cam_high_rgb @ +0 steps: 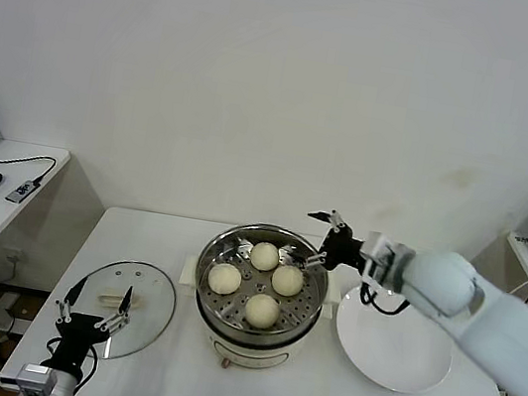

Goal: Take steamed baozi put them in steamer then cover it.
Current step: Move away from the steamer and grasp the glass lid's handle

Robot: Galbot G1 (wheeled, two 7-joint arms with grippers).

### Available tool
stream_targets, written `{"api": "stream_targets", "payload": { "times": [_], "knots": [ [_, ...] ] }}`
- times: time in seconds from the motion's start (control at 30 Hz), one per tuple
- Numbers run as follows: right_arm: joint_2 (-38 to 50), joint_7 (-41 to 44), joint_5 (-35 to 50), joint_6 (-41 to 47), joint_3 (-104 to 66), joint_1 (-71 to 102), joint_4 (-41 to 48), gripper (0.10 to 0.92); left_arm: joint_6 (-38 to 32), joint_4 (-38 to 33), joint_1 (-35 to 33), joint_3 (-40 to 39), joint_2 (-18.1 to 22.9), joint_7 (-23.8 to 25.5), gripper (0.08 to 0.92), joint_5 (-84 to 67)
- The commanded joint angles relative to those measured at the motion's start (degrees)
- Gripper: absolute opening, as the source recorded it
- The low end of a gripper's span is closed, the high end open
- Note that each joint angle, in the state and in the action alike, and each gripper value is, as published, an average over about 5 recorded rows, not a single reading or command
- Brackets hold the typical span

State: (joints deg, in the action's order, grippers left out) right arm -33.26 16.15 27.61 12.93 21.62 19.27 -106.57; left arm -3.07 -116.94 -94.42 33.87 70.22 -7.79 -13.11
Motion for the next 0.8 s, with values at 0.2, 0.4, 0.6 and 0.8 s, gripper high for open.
{"api": "stream_targets", "payload": {
  "times": [0.2,0.4,0.6,0.8],
  "knots": [
    [-32.65,-2.67,-20.04,-22.73,-62.33,56.28,-3.07,0.823,0.14,1.31,-0.02,-1.54,1.7,-0.78,0.823,6.45],
    [-42.94,-0.47,-22.32,-22.38,-69.21,62.61,-5.56,0.823,-0.02,4.06,0.98,-1.27,1.77,-3.64,0.823,19.56],
    [-46.14,-5.1,-23.8,-19.62,-74.2,66.88,-8.21,0.823,0.11,10.76,1.98,1.91,0.25,-8.33,0.823,48.51],
    [-46.78,-11.25,-22.74,-15.77,-79.62,67.27,-9.0,0.823,-0.24,15.23,-0.4,4.53,-0.62,-11.17,0.823,75.22]
  ]
}}
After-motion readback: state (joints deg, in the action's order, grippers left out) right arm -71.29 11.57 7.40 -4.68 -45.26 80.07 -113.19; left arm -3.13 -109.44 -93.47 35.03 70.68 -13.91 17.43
